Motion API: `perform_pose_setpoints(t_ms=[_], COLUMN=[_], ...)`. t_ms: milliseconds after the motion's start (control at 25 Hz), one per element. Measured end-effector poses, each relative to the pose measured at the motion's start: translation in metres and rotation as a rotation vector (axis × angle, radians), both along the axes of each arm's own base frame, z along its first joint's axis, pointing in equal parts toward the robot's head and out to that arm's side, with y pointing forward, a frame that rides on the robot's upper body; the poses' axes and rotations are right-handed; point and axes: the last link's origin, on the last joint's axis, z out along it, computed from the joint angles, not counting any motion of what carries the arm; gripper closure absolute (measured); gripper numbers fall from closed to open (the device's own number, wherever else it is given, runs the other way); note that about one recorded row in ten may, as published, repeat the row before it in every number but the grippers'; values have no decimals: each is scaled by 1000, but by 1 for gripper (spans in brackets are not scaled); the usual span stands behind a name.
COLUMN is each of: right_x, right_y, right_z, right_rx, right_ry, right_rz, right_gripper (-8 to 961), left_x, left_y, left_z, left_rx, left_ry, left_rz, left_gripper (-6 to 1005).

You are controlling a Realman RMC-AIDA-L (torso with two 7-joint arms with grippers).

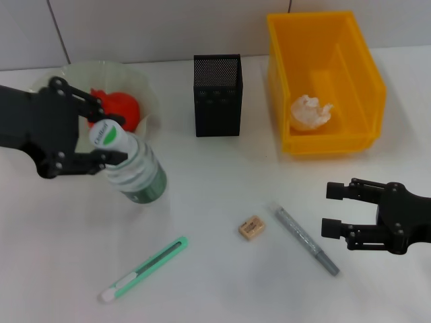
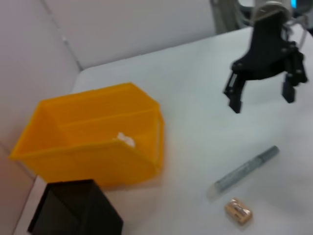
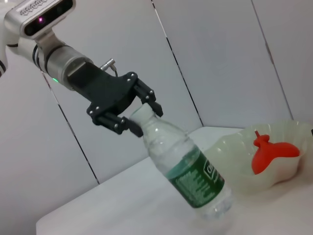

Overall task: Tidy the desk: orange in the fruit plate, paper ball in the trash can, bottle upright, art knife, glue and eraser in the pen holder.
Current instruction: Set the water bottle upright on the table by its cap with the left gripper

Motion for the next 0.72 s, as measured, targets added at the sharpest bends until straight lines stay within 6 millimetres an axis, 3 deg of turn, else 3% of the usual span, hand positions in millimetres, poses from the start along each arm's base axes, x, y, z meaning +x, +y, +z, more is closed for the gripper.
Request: perform_pose_setpoints(t_ms=[560, 720], right_x=[1, 1], right_y=[0, 0], right_z=[2, 2], right_rx=[4, 5], right_ry=[-8, -9], right_rz=[6, 7], right_gripper=[131, 132], left_x=[-17, -32], left_y=[-5, -3], left_z=[18, 26], left_rx=[48, 96], left_ry=[-144, -206], left_rz=[242, 304], left_gripper=[509, 506])
